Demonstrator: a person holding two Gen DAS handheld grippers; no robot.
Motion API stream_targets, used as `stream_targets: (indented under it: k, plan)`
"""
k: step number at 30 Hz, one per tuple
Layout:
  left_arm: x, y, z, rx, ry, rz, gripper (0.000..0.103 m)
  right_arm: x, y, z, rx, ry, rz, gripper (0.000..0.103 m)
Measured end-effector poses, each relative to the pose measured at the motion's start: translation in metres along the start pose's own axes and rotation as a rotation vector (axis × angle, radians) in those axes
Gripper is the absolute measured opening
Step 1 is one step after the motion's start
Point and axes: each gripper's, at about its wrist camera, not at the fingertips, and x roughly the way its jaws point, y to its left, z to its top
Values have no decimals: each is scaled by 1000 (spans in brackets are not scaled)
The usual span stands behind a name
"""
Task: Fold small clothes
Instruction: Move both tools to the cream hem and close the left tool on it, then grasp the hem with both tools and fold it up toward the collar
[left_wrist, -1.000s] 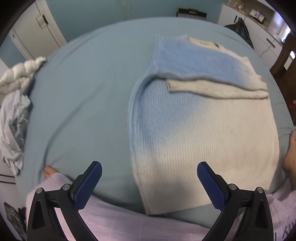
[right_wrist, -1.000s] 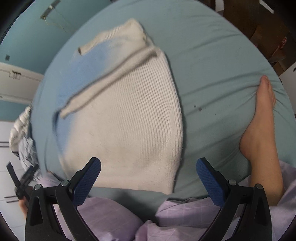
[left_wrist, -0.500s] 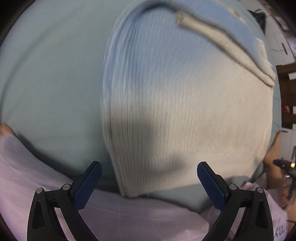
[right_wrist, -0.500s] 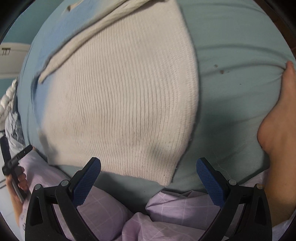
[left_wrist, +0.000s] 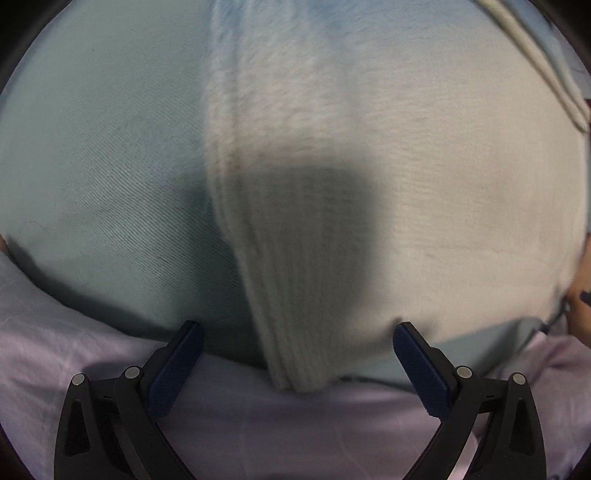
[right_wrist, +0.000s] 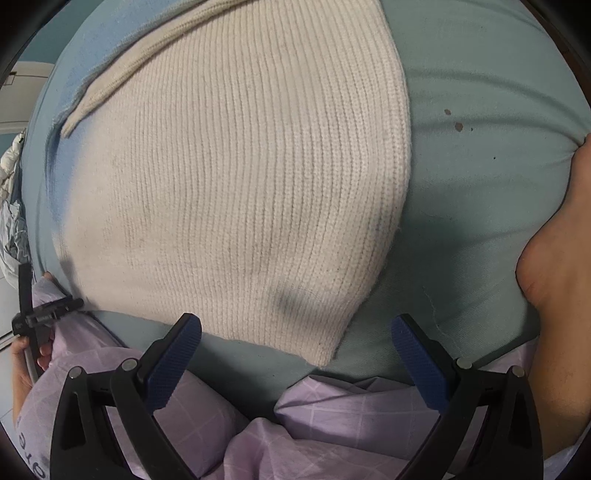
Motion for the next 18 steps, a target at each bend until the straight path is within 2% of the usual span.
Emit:
stream_targets:
  k: [3,5,6,7,8,9,10,14,18]
  plan:
    - [5,-9,-1,-14,-12,56,103,8,-6,0,12,12,-1,101]
    - [3,-17,-2,-7,-23,66,98,14,-12,1,33,20,-6,101]
    - [0,-22,-4,5,-27,64,88,18,-16,2,45,29,-8,101]
    - [-4,-28,-5,18,-31,59,71,22,-19,2,54,40,-9,101]
    - [-8,-34,-7,40,-38,50,58,28,-22,2,61,57,-8,101]
    - [-14,-44,-11,67,-45,30,33,35,-23,1,65,74,-9,101]
    - [-16,-50,-13,84,-47,11,11,38,-23,1,68,88,-11,101]
    - [-31,-63,-20,129,-73,-23,11,64,-27,-3,70,154,-6,101]
    - [-76,-63,-27,113,-167,-127,10,93,-30,-4,71,186,24,101]
